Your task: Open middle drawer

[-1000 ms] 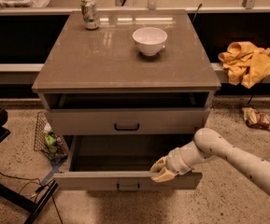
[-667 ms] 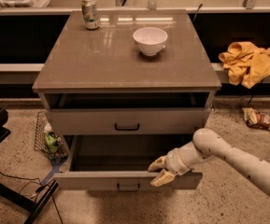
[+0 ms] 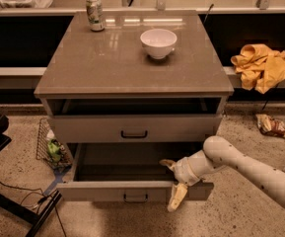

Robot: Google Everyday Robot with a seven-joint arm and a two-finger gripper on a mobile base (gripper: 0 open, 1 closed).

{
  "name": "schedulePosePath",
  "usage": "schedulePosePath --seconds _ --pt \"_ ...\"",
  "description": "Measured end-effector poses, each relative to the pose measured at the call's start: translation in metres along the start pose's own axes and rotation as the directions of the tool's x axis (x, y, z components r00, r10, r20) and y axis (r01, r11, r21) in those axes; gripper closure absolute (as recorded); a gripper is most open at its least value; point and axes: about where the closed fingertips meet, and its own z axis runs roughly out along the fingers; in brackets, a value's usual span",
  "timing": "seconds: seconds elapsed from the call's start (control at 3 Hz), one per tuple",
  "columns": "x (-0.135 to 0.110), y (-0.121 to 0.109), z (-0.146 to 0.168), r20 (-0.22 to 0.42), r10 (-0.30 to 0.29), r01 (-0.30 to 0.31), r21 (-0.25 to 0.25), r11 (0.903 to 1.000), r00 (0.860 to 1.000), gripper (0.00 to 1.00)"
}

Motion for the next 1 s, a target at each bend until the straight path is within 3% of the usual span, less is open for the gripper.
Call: schedulePosePath --seconds 0.33,0.67,1.0 --pt "0.0 0.001 0.002 0.001 0.0 0.0 -0.004 1.0 1.0 0.16" --pt "-0.001 0.002 0.004 0.003 -0.001 0.001 -0.008 1.0 1.0 0.39" --pt "0.004 0.025 -0.001 -0.016 0.056 -0.056 0.014 0.9984 0.998 0.63"
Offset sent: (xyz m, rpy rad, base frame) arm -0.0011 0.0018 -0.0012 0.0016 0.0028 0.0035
